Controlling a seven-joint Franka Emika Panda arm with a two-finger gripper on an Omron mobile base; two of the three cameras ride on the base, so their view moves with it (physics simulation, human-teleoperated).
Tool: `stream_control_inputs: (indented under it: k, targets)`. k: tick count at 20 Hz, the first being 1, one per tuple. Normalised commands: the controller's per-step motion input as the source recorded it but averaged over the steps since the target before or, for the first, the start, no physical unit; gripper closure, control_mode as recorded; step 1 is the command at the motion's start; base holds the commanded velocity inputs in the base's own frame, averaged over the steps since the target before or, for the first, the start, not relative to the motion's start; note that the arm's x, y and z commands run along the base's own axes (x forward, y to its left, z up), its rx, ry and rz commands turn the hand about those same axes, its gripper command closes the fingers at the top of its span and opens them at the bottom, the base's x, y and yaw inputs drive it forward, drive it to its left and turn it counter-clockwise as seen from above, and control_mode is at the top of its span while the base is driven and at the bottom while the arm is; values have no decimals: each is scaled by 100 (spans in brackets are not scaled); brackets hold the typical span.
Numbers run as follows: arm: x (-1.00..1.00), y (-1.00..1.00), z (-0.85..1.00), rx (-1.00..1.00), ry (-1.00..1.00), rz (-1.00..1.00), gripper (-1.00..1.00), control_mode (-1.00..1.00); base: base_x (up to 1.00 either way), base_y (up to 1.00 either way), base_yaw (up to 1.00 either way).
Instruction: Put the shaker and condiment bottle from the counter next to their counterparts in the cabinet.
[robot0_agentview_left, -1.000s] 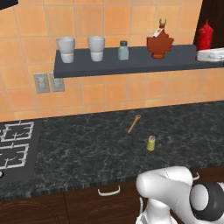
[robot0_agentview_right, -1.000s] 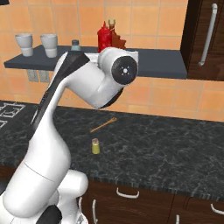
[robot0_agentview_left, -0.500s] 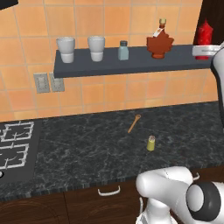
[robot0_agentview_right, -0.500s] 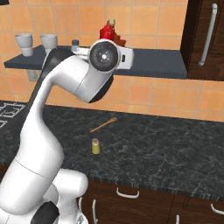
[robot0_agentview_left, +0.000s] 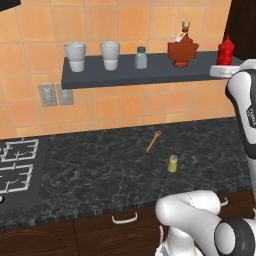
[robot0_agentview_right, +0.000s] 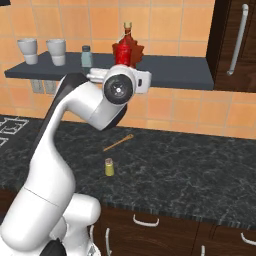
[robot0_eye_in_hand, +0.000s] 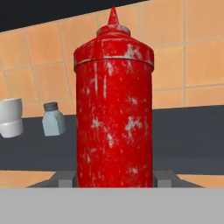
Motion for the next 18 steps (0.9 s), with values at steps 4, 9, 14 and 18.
stream_control_inputs:
  k: [4, 9, 14, 18]
  targets:
    - [31, 0, 0, -1, 2, -1, 100, -100, 0, 0, 0]
    - [21, 0, -20, -11, -16, 0, 100, -100, 0, 0, 0]
    - [49, 0, -11, -5, -2, -6, 100, -100, 0, 0, 0]
    - [58, 0, 0, 0, 12, -6, 100, -100, 0, 0, 0]
